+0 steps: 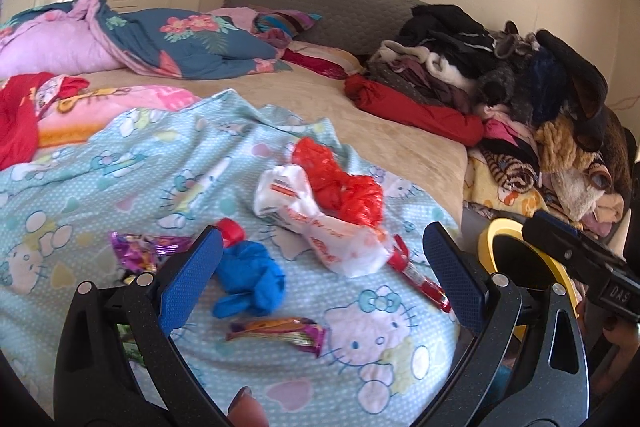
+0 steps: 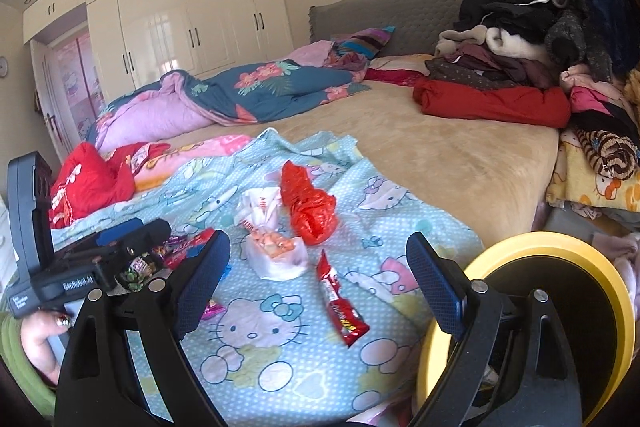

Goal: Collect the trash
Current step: 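Move both open tools back over the remaining trash on the bed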

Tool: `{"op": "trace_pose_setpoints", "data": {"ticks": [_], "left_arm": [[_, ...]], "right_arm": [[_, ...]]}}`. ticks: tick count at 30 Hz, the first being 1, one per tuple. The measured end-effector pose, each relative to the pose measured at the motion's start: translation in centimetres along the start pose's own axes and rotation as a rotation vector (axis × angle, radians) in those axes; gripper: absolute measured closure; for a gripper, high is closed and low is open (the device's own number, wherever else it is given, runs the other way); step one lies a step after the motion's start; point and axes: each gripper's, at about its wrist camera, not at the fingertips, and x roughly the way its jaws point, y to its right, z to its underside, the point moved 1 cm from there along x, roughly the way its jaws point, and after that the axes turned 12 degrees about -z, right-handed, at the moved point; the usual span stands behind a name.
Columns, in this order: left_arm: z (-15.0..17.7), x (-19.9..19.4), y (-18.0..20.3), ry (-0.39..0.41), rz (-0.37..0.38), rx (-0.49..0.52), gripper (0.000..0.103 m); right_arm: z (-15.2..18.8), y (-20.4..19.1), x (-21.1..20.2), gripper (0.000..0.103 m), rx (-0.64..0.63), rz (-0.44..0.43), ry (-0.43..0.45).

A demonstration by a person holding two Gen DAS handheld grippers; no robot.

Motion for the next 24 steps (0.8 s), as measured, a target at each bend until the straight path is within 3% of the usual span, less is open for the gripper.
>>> {"op": "trace_pose_setpoints", "data": {"ticks": [13,24], "left_arm": [[0.4,0.6,-5.9,-0.019,-0.07,-0.1,0.011],[1.0,0.8,-9.4,-0.021,-0.102,-0.125,0.011]], "right_arm": [[0.6,-3.0,3.9,0.013,-0.051,-0.018,-0.08],[0.8,-4.3,8.9,0.013,-0.078,-0.017,-0.17]]}}
